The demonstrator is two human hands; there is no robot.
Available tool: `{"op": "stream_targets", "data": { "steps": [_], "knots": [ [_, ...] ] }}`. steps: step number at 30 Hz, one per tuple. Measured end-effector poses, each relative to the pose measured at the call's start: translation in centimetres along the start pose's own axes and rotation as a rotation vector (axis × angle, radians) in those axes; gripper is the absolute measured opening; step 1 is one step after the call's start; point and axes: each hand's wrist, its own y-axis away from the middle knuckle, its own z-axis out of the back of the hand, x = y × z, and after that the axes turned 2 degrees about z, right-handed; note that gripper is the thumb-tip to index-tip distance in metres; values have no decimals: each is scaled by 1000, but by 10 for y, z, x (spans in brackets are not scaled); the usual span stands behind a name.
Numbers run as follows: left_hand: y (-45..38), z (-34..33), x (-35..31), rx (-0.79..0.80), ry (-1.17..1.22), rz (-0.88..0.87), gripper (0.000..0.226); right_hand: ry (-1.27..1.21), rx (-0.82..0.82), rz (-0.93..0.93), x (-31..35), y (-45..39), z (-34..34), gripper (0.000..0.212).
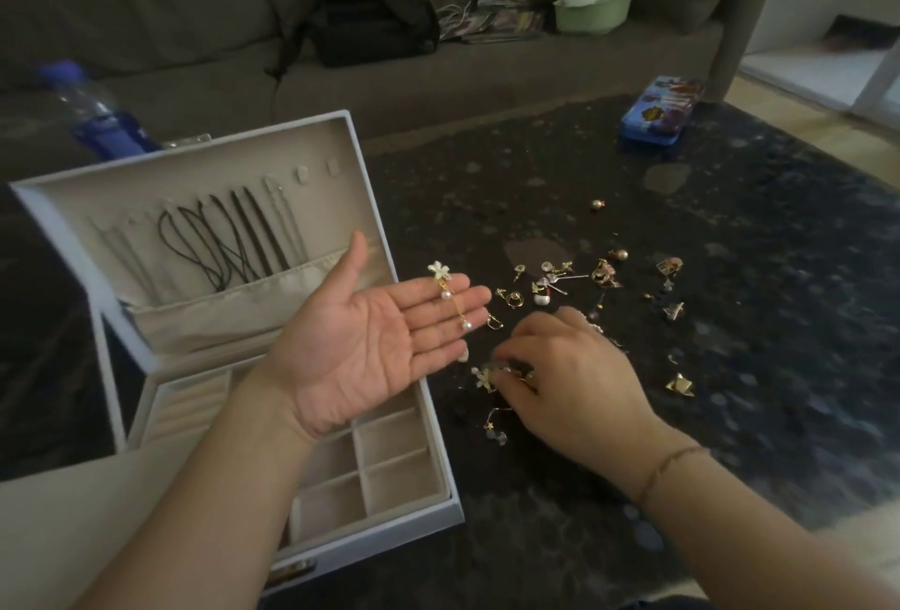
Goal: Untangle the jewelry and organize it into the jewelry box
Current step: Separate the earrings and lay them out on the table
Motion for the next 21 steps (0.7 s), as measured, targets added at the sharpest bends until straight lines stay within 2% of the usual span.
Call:
{"op": "stream_targets", "data": {
  "steps": [5, 9, 13, 16, 19, 21],
  "knots": [
    [2, -11, -1, -78, -16, -3, 90, 137, -14, 15, 10, -9, -11, 28],
    [2, -19, 2, -215, -72, -56, 57, 139, 40, 72, 9, -12, -7, 28],
    [0, -21, 5, -304, -76, -112, 40, 45, 45, 67, 7, -15, -4, 18],
    [1, -22, 5, -336, -70, -128, 37, -256, 4, -52, 2, -19, 13, 9],
    [0, -24, 5, -369, -66, -146, 37, -794, -45, -246, 4, -23, 40, 8],
    [-1, -28, 6, -396, -94, -173, 37, -1083, -35, -277, 7, -26, 53, 4]
  ]
}}
